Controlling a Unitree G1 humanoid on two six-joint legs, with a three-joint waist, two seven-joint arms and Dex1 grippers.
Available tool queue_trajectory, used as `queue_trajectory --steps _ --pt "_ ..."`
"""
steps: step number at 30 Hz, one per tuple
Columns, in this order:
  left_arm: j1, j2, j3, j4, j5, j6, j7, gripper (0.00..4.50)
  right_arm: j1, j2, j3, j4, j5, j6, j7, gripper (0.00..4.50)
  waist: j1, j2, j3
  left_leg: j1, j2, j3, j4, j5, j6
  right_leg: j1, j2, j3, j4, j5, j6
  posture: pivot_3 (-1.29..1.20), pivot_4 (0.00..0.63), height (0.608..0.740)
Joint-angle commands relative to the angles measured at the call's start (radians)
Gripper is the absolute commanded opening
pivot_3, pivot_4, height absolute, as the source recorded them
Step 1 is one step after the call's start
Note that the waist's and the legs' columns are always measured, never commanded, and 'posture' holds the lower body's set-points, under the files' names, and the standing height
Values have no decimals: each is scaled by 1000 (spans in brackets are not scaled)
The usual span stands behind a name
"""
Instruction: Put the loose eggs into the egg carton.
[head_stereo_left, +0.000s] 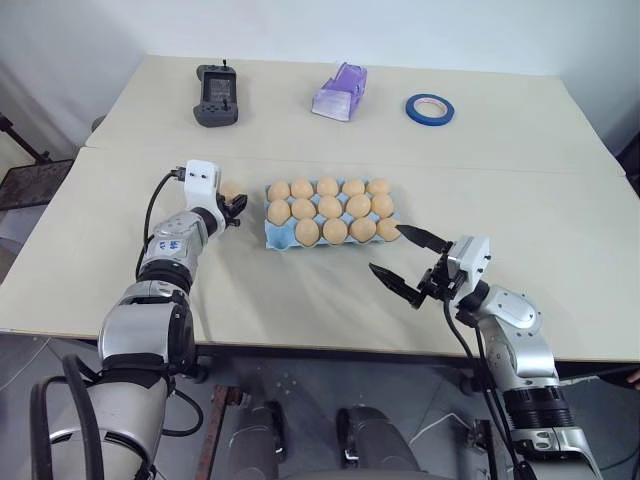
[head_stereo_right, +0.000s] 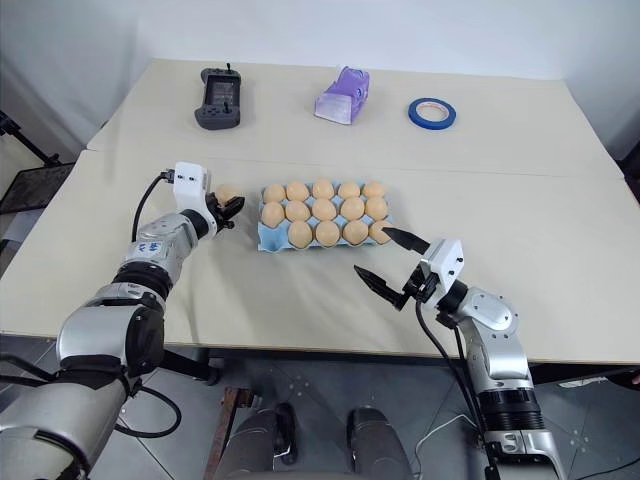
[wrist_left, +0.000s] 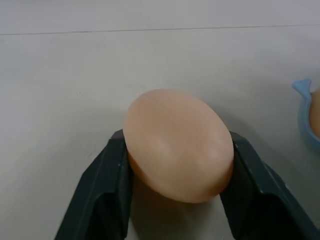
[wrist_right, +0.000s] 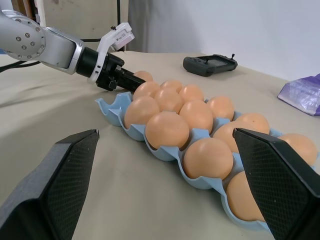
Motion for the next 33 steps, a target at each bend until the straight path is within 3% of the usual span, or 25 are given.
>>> queue_trajectory --steps 1,5,8,11,17,26,33 --pt "21 31 20 -38 -7 -64 -38 1900 1 -9 -8 -40 14 -1 1 4500 -1 0 0 0 0 0 0 0 0 0 0 0 0 0 0 0 150 740" --pt "94 65 39 -140 -43 -180 -193 1900 -3 -6 -5 -37 14 1 1 4500 -2 0 0 0 0 0 0 0 0 0 0 0 0 0 0 0 150 740" --pt "216 92 3 -365 -99 -215 -459 1900 -3 -10 -8 -35 17 7 5 4500 0 0 0 0 1 1 -1 0 -1 0 0 -1 0 0 0 0 150 740" --pt "299 107 -33 -533 -119 -178 -571 1900 -5 -14 -8 -28 18 15 9 4500 0 0 0 0 1 2 -1 0 -1 0 0 -1 0 0 0 0 150 740" --pt "364 89 -109 -731 -131 -67 -672 1900 -17 -4 0 -15 19 21 26 4500 7 0 0 0 0 -1 0 -2 4 1 -2 2 1 0 -1 0 150 740" --pt "360 40 -134 -698 -122 -39 -647 1900 -17 -1 3 -11 13 19 28 4500 -1 0 0 0 0 -1 0 0 7 1 -1 2 1 0 -1 0 150 740" --pt "384 62 -125 -707 -121 -34 -638 4074 -11 -5 -1 -9 12 14 31 4500 -1 0 0 0 0 -1 0 0 6 1 -1 2 1 0 -1 0 150 740"
